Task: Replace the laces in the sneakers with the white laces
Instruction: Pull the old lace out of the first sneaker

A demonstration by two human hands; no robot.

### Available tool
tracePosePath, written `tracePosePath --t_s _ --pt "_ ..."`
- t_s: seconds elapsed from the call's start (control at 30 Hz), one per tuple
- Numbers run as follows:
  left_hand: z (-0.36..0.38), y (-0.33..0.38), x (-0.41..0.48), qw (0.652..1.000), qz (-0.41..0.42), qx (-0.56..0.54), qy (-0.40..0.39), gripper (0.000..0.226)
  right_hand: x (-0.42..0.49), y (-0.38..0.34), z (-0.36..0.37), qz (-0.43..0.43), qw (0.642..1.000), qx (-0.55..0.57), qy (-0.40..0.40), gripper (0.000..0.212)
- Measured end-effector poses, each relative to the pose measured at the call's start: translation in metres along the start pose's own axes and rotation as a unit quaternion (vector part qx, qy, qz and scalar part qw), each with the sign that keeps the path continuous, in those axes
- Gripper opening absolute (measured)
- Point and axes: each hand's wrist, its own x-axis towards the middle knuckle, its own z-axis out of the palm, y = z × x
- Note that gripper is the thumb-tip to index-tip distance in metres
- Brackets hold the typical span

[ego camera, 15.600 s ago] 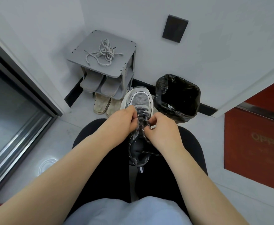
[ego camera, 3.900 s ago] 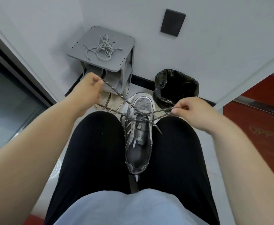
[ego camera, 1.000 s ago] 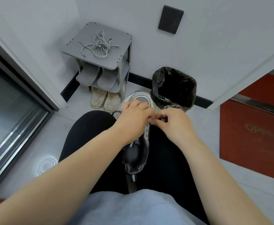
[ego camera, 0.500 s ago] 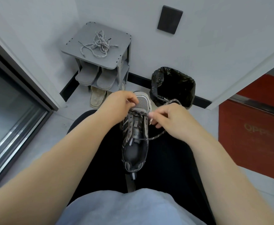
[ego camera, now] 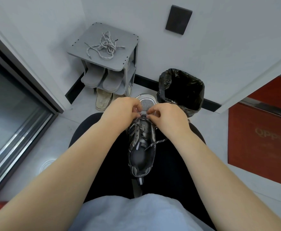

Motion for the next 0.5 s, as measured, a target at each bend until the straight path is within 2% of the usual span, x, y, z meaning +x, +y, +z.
tracePosePath --t_s 0.13,0.23,0.37,0.43,0.5 --pt "0.002 -0.001 0.000 1.000 0.000 -0.023 0.005 0.016 0.006 -0.007 0.005 -0.065 0.997 -0.044 -0.009 0.018" --pt "0.001 -0.001 0.001 0.999 -0.002 -0.039 0.000 0.014 0.007 -0.008 0.003 -0.061 0.997 -0.044 -0.020 0.014" --pt "0.000 -0.001 0.001 0.999 -0.004 -0.031 -0.004 0.013 0.003 -0.003 -0.006 0.003 0.994 0.113 -0.004 0.011" --pt "0.001 0.002 -0.001 0.999 0.013 -0.024 0.017 0.011 0.001 0.001 -0.012 0.057 0.967 0.246 0.032 0.019" --pt "0.001 0.004 -0.003 0.998 0.022 -0.045 0.047 0.009 0.000 0.004 -0.015 0.093 0.948 0.302 0.039 0.015"
